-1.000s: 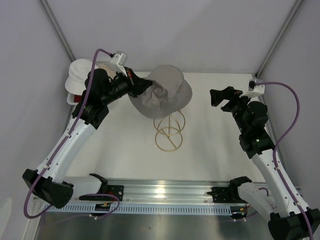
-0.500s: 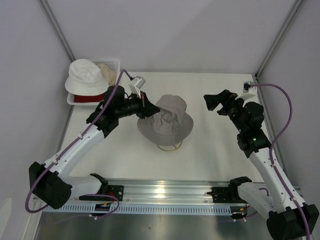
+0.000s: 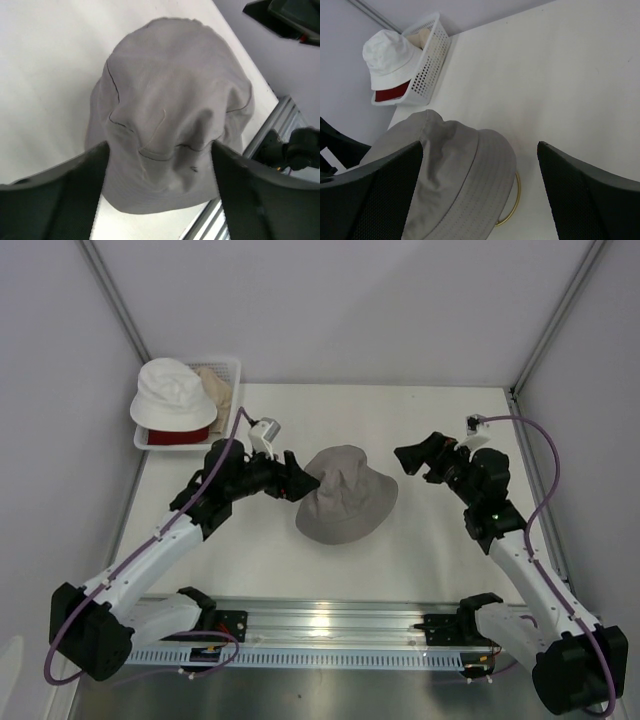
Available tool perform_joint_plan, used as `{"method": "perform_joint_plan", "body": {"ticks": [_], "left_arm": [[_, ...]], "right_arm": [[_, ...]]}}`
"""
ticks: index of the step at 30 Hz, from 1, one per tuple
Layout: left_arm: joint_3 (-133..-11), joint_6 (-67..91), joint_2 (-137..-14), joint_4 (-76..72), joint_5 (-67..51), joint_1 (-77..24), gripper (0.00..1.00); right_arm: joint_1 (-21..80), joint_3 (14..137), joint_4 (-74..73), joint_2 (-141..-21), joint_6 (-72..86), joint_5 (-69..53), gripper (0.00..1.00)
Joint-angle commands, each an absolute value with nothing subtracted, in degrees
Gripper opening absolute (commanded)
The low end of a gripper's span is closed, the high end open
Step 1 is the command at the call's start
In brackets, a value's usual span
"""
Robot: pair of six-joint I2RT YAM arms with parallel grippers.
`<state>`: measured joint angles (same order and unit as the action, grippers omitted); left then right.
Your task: Stack the hats
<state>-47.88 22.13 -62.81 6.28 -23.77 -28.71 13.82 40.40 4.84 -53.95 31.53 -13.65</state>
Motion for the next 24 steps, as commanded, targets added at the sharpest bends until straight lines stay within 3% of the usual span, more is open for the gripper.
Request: {"method": "perform_joint_plan", "body": {"ticks": [1, 2, 8, 17, 22, 24], "left_arm": [[-47.90, 22.94, -57.31, 3.78, -19.00, -28.92, 0.90], [-47.81, 23.11, -55.22, 3.87, -16.81, -28.83, 0.99], [-45.71, 24.61, -49.05, 4.57, -7.92, -28.83, 0.99], [-44.30, 25.14, -50.71, 7.21, -0.26, -28.92, 1.00], [-45.17, 25.49, -52.64, 7.64, -1.76, -28.92, 1.00], [-45.00, 25.40, -52.30, 8.26, -0.97, -28.83, 1.00]], "right_arm": [[14.68, 39.99, 9.05, -54.75, 32.08, -14.68, 0.99], [14.76, 39.73, 8.88, -55.80, 32.34, -14.50, 0.99], [14.94, 37.19, 1.06, -57.22, 45.59, -9.58, 0.99], [18.71, 20.58, 17.48, -43.60, 63.62, -9.15, 0.99], [20.92, 19.77, 22.41, -44.82, 64.25, -8.26, 0.93], [21.88, 20.04, 24.51, -48.06, 64.42, -9.22, 0.83]]}}
